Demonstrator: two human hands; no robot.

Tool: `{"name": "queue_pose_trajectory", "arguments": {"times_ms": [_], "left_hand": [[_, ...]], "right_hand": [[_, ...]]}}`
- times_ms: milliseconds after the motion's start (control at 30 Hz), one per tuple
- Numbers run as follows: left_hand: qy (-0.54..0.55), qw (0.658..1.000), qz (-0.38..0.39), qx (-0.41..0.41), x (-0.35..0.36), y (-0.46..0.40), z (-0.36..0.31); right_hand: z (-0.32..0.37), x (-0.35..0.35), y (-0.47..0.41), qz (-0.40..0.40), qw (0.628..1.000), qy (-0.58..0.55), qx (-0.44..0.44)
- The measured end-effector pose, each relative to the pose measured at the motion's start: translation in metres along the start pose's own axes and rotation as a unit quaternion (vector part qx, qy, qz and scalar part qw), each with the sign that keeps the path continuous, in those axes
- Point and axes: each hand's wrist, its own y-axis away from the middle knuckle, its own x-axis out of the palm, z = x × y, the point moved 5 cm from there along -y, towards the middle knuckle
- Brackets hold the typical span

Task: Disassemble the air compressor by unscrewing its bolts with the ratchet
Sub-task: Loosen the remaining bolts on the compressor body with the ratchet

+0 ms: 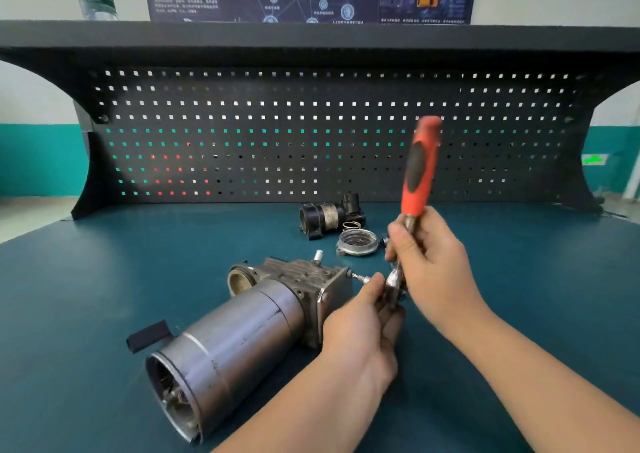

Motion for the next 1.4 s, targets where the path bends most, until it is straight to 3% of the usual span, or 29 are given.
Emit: {"name": "queue_pose_trajectory", "arguments": {"times_ms": [67, 167, 200, 267, 333, 433, 533, 633, 733, 833, 967, 1033, 1100, 1200, 1300, 1400], "left_hand": [[0.001, 1.0, -0.002, 0.001, 0.0, 0.0, 0.0], [0.0, 1.0, 0.006, -0.005, 0.002, 0.002, 0.0], [0.002, 1.0, 0.006, -0.006, 0.002, 0.002, 0.0], [0.009, 1.0, 0.001, -0.002, 0.002, 0.002, -0.001], [0.006, 1.0, -0.007, 0.008, 0.001, 0.001, -0.003], [-0.003, 1.0, -0.006, 0.011, 0.001, 0.001, -0.003], [-0.011, 1.0, 0.004, 0.006, 0.003, 0.001, -0.003], [-0.015, 1.0, 0.021, 0.001, 0.006, 0.001, -0.005], [-0.031, 0.998, 0.055, 0.001, 0.007, 0.0, -0.006], [-0.036, 0.996, 0.077, -0.001, 0.006, -0.003, -0.007], [-0.02, 0.999, 0.035, -0.01, 0.002, -0.006, -0.009], [-0.008, 1.0, 0.026, -0.01, 0.002, -0.004, -0.009], [-0.01, 1.0, 0.018, -0.009, 0.002, -0.003, -0.008], [-0.015, 1.0, 0.012, -0.01, 0.001, -0.003, -0.008], [-0.025, 1.0, 0.005, -0.008, 0.001, -0.004, -0.008], [-0.025, 1.0, -0.001, -0.003, 0.0, -0.005, -0.009]], "right_hand": [[-0.024, -0.005, -0.006, -0.053, 0.985, -0.058, 0.155], [-0.061, -0.001, 0.004, -0.105, 0.876, -0.253, 0.397], [-0.067, 0.003, 0.01, -0.108, 0.844, -0.29, 0.438], [-0.071, 0.009, 0.013, -0.095, 0.826, -0.314, 0.458], [-0.065, 0.008, 0.009, -0.079, 0.858, -0.288, 0.417], [-0.044, 0.001, -0.002, -0.058, 0.937, -0.181, 0.292], [-0.019, -0.002, -0.002, -0.031, 0.985, -0.068, 0.158], [0.008, 0.003, 0.003, 0.021, 1.0, -0.015, 0.011], [0.028, 0.011, 0.011, 0.092, 0.98, 0.108, -0.14], [0.03, 0.018, 0.013, 0.123, 0.961, 0.149, -0.2], [0.008, 0.013, 0.004, 0.051, 0.997, 0.036, -0.044], [-0.006, 0.008, -0.002, 0.002, 0.998, -0.021, 0.056], [-0.025, 0.004, -0.005, -0.037, 0.979, -0.086, 0.184], [-0.05, 0.006, 0.003, -0.086, 0.892, -0.259, 0.359], [-0.056, 0.011, 0.011, -0.089, 0.849, -0.326, 0.407], [-0.049, 0.011, 0.007, -0.08, 0.881, -0.298, 0.358]]}}
